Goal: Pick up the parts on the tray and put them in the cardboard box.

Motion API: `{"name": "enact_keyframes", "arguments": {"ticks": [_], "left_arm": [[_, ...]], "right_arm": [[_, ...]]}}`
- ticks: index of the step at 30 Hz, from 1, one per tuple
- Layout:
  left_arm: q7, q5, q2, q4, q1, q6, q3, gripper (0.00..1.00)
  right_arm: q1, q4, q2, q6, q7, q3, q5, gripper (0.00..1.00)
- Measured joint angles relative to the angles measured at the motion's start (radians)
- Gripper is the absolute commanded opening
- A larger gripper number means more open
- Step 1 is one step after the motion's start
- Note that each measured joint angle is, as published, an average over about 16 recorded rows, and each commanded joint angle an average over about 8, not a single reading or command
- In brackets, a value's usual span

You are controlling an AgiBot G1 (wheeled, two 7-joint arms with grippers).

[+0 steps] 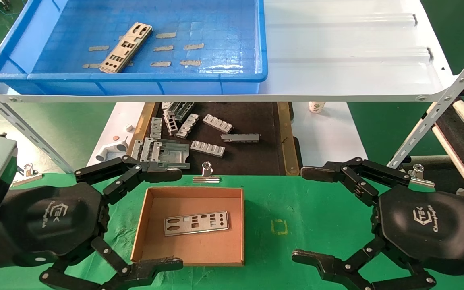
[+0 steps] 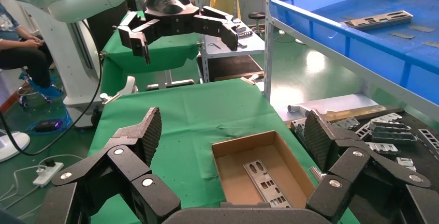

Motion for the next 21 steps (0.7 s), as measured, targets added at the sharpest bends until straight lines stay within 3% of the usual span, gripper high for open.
{"name": "enact_keyframes", "arguments": {"ticks": [21], "left_arm": [[0.000,0.000,0.000,0.000,0.000,0.000,0.000,1.00]], "right_arm": [[0.000,0.000,0.000,0.000,0.000,0.000,0.000,1.00]]}}
